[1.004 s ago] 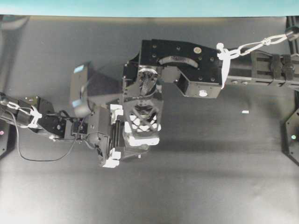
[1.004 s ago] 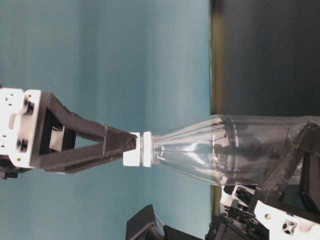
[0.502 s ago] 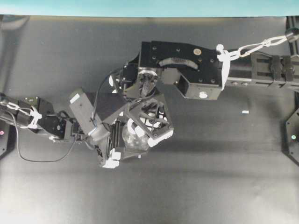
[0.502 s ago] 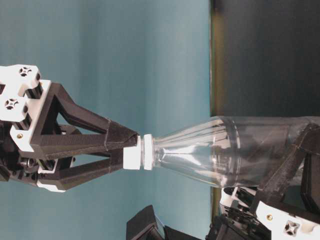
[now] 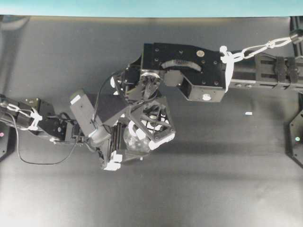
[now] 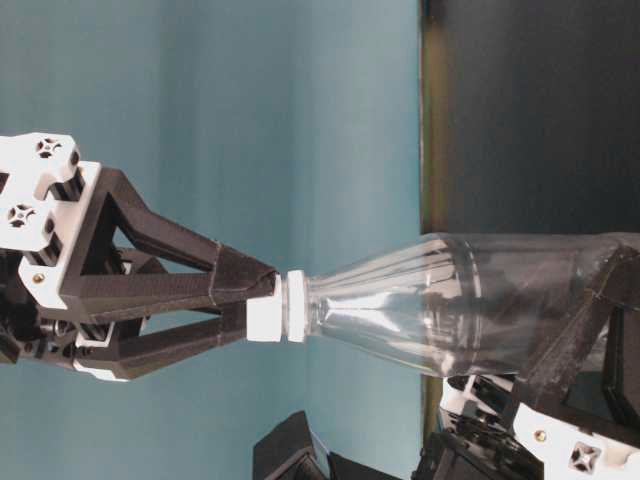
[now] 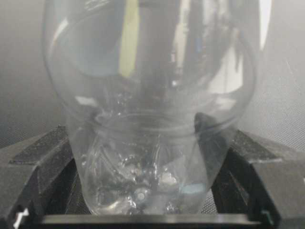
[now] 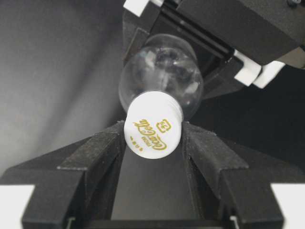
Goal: Open the bottle cap by holding the bottle with the left arm and twisting the cap with the right arm.
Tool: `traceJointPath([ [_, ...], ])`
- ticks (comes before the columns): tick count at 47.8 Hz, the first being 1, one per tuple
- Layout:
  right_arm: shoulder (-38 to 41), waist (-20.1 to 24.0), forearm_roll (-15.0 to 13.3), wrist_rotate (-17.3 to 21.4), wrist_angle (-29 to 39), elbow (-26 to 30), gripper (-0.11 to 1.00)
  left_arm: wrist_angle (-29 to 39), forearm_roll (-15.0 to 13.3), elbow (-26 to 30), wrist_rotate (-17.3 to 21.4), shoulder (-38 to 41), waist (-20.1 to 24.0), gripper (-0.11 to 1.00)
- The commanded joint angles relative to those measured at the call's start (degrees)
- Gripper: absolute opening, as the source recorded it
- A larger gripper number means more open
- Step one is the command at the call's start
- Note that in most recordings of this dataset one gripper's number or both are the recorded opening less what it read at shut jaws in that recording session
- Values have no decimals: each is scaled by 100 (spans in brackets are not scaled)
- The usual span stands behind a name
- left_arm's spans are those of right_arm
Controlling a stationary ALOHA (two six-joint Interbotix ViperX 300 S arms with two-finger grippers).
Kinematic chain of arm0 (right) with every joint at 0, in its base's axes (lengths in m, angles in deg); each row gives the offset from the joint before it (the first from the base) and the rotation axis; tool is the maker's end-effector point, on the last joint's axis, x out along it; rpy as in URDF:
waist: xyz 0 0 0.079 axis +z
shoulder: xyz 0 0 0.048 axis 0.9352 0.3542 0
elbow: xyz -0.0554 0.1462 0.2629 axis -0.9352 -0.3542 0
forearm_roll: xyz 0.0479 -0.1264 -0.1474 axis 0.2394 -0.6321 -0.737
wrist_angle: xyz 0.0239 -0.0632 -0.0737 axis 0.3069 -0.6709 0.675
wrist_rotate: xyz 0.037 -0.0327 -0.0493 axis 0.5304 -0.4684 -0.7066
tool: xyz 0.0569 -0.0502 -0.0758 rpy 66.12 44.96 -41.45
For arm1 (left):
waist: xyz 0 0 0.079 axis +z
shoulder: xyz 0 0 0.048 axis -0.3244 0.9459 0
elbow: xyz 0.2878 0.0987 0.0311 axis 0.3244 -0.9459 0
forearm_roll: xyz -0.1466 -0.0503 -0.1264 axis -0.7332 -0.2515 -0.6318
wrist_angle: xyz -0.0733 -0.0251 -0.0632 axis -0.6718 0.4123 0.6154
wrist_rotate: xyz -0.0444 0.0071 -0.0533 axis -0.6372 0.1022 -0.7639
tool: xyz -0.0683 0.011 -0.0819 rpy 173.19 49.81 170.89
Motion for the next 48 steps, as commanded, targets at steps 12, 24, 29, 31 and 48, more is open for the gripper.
traceJointPath([
  [12,-141,132,0,79,-114,-70,38,105,18,70,-18,-9,-18,82],
  [24,-396,229,-105,264,-360,-378,78,105,9,88,-35,0,-18,82],
  [29,-571,255,-229,527,-457,-413,79,105,9,97,-35,0,-18,82],
  [31,-650,264,-299,642,-475,-396,79,114,18,88,-44,0,-26,82],
  [48,-879,325,-738,3313,-246,360,79,105,9,88,-62,0,-18,82],
])
